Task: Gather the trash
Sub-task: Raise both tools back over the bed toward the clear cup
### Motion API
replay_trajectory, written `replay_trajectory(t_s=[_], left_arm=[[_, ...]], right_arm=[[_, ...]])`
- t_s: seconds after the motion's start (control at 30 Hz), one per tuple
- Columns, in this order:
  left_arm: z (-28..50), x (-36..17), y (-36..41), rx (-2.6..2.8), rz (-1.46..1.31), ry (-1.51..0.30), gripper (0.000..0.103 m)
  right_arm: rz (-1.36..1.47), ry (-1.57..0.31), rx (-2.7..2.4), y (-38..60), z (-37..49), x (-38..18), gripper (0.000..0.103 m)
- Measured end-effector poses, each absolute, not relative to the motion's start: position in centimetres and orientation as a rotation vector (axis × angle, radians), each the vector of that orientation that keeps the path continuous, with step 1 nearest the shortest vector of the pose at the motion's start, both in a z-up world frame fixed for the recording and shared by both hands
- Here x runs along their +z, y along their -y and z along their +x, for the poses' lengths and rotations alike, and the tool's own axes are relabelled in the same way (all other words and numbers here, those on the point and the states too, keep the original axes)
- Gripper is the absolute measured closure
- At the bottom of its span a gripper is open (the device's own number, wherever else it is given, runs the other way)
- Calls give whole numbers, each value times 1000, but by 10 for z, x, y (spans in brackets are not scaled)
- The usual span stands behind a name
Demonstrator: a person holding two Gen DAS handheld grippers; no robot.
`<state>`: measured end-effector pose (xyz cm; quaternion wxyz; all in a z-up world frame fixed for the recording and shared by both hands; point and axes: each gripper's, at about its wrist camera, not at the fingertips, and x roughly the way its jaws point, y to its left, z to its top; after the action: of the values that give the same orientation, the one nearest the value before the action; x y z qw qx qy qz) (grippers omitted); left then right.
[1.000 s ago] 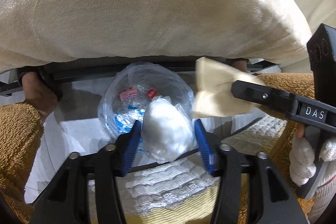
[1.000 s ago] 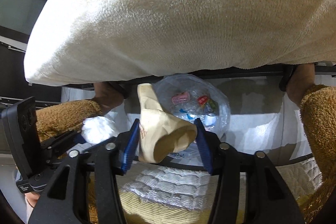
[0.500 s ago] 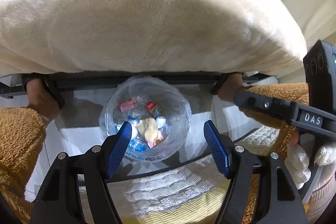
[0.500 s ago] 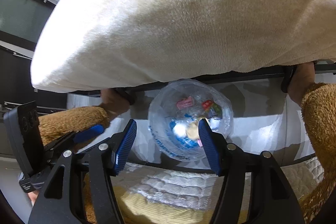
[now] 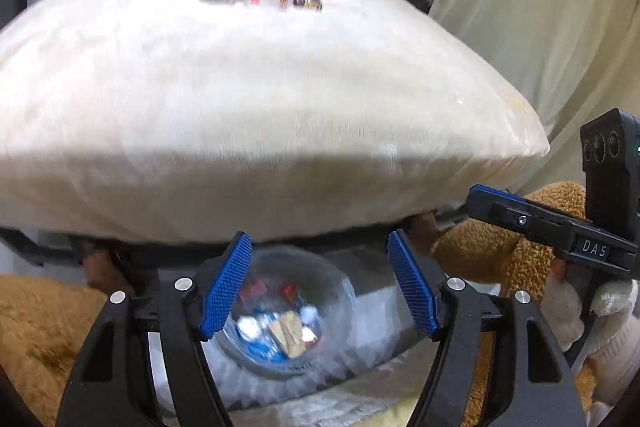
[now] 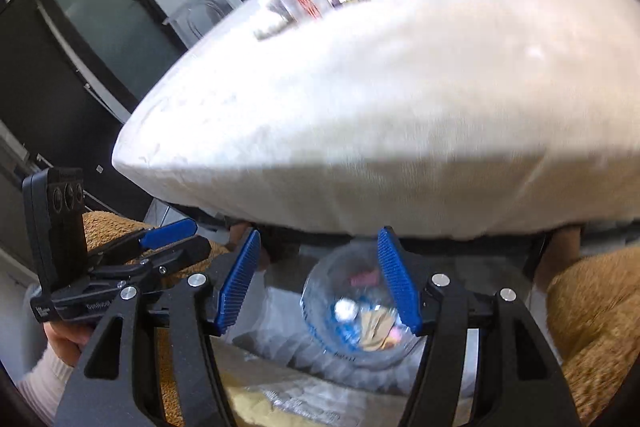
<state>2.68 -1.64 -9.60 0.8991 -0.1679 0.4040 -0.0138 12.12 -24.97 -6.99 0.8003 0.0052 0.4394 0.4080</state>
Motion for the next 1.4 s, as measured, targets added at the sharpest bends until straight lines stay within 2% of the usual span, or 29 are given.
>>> replay_trajectory(t_s=[0.3,0.53,0.83,0.9,1.0,1.07,1.23,1.33,1.4], left_arm=[[45,-52,-25,14,-334,-715,33],[70,-40,-63,64,-352,-703,33],[109,-35,-107,131,-324,-686,33],[117,-32,-113,135,-314,-679,33],[132,-32,-122,125,-294,-687,33],[141,-32,-127,118,-283,-695,26],[157,-34,-135,108,-258,-697,25],[164,-33,-140,115,-242,-686,14],[167,-31,-146,125,-263,-664,8]], right_arm=[[-60,-802,889,234,163,-30,42],[-118,-790,877,209,209,-22,39],[-147,-799,888,170,254,-21,26],[-141,-794,887,160,264,-20,19],[-132,-795,886,141,279,-21,18],[-139,-793,888,130,286,-22,13],[-168,-772,891,100,301,-24,13],[-185,-757,888,80,313,-26,5],[-167,-756,876,69,323,-28,5]])
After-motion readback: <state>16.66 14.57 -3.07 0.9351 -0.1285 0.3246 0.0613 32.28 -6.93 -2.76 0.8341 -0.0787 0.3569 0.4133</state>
